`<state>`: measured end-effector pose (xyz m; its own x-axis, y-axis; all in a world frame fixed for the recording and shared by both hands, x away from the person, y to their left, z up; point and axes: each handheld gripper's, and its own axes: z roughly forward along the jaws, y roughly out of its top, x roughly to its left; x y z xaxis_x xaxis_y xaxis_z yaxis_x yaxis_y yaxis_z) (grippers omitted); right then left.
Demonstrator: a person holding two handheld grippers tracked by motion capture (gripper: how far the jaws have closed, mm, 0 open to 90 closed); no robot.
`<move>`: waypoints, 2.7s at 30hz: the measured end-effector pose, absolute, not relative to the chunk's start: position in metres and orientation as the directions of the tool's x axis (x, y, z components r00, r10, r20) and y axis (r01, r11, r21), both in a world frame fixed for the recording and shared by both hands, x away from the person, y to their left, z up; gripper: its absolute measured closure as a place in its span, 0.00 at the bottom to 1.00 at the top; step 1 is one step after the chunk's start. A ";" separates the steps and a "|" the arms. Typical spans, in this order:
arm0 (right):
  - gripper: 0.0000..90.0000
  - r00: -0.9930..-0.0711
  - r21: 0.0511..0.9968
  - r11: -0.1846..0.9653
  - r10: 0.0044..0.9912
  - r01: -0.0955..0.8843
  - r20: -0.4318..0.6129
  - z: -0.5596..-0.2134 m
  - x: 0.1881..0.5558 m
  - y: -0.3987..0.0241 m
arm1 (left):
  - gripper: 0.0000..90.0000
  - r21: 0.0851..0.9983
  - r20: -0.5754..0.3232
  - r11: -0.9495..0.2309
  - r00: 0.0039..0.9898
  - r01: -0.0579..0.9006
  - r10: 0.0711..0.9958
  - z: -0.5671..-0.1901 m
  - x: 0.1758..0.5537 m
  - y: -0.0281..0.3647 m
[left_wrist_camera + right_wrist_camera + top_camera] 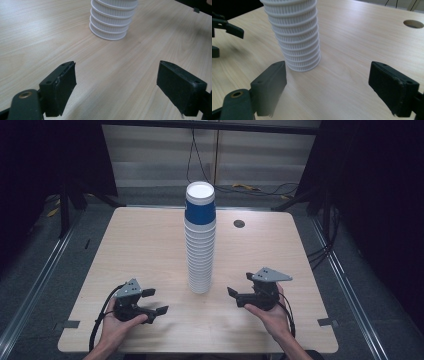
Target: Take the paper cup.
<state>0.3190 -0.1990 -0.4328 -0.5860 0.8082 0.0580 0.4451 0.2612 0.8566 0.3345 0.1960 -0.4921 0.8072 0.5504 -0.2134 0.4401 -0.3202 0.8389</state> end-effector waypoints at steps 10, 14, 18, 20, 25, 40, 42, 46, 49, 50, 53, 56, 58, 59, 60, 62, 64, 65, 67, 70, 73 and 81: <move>0.17 -0.632 0.875 0.265 0.773 0.406 0.059 -0.409 0.332 -0.181 | 0.17 0.839 -0.212 -0.327 0.815 0.434 0.539 -0.492 0.333 0.195; 0.17 -0.640 0.887 0.262 0.767 0.380 0.048 -0.400 0.334 -0.179 | 0.18 0.836 -0.211 -0.335 0.817 0.435 0.536 -0.492 0.333 0.195; 0.17 -0.653 0.893 0.267 0.756 0.361 0.038 -0.383 0.339 -0.178 | 0.18 0.832 -0.223 -0.332 0.815 0.445 0.534 -0.493 0.334 0.194; 0.17 -0.654 0.899 0.257 0.755 0.354 0.041 -0.380 0.339 -0.179 | 0.18 0.830 -0.226 -0.333 0.816 0.447 0.532 -0.493 0.334 0.193; 0.17 -0.653 0.910 0.237 0.756 0.341 0.048 -0.372 0.337 -0.181 | 0.18 0.830 -0.224 -0.338 0.820 0.444 0.526 -0.493 0.333 0.194; 0.16 -0.684 0.923 0.234 0.728 0.306 0.042 -0.338 0.344 -0.188 | 0.20 0.829 -0.232 -0.333 0.819 0.449 0.525 -0.493 0.334 0.194; 0.16 -0.684 0.923 0.230 0.728 0.309 0.048 -0.337 0.344 -0.188 | 0.20 0.824 -0.240 -0.336 0.818 0.456 0.522 -0.493 0.334 0.193; 0.16 -0.685 0.927 0.223 0.727 0.303 0.049 -0.332 0.345 -0.189 | 0.20 0.816 -0.235 -0.349 0.816 0.461 0.529 -0.496 0.336 0.193; 0.16 -0.692 0.933 0.211 0.720 0.292 0.054 -0.326 0.346 -0.188 | 0.20 0.819 -0.234 -0.341 0.812 0.461 0.534 -0.495 0.337 0.195; 0.16 -0.692 0.933 0.211 0.720 0.292 0.054 -0.326 0.346 -0.188 | 0.20 0.819 -0.233 -0.343 0.812 0.461 0.535 -0.495 0.337 0.196; 0.16 -0.701 0.931 0.220 0.712 0.290 0.050 -0.322 0.349 -0.185 | 0.19 0.821 -0.231 -0.342 0.814 0.456 0.532 -0.495 0.337 0.197; 0.16 -0.710 0.931 0.225 0.702 0.287 0.049 -0.317 0.353 -0.181 | 0.19 0.824 -0.230 -0.338 0.813 0.455 0.535 -0.494 0.336 0.197; 0.16 -0.721 0.935 0.215 0.691 0.281 0.057 -0.314 0.356 -0.179 | 0.19 0.824 -0.230 -0.337 0.812 0.456 0.536 -0.494 0.336 0.198; 0.16 -0.723 0.934 0.218 0.689 0.282 0.057 -0.313 0.357 -0.178 | 0.19 0.824 -0.230 -0.337 0.813 0.455 0.535 -0.494 0.336 0.198; 0.16 -0.729 0.937 0.214 0.681 0.277 0.060 -0.310 0.359 -0.176 | 0.19 0.825 -0.231 -0.336 0.814 0.454 0.533 -0.494 0.335 0.198; 0.16 -0.731 0.937 0.214 0.680 0.277 0.061 -0.309 0.359 -0.175 | 0.19 0.825 -0.231 -0.337 0.814 0.454 0.532 -0.493 0.335 0.198; 0.16 -0.736 0.940 0.207 0.674 0.271 0.064 -0.305 0.361 -0.173 | 0.19 0.824 -0.230 -0.339 0.815 0.454 0.532 -0.493 0.335 0.199; 0.16 -0.740 0.941 0.202 0.668 0.273 0.071 -0.304 0.362 -0.172 | 0.19 0.823 -0.232 -0.339 0.815 0.455 0.530 -0.493 0.335 0.198; 0.16 -0.758 0.941 0.210 0.648 0.266 0.069 -0.297 0.363 -0.167 | 0.19 0.822 -0.232 -0.341 0.816 0.455 0.529 -0.493 0.335 0.198; 0.16 -0.770 0.944 0.214 0.635 0.251 0.061 -0.287 0.364 -0.162 | 0.19 0.822 -0.229 -0.344 0.817 0.454 0.529 -0.494 0.335 0.198; 0.16 -0.781 0.944 0.225 0.622 0.242 0.052 -0.278 0.366 -0.158 | 0.19 0.822 -0.230 -0.343 0.816 0.455 0.530 -0.494 0.335 0.198; 0.16 -0.799 0.942 0.243 0.601 0.232 0.041 -0.261 0.373 -0.150 | 0.19 0.822 -0.229 -0.344 0.817 0.453 0.529 -0.493 0.334 0.198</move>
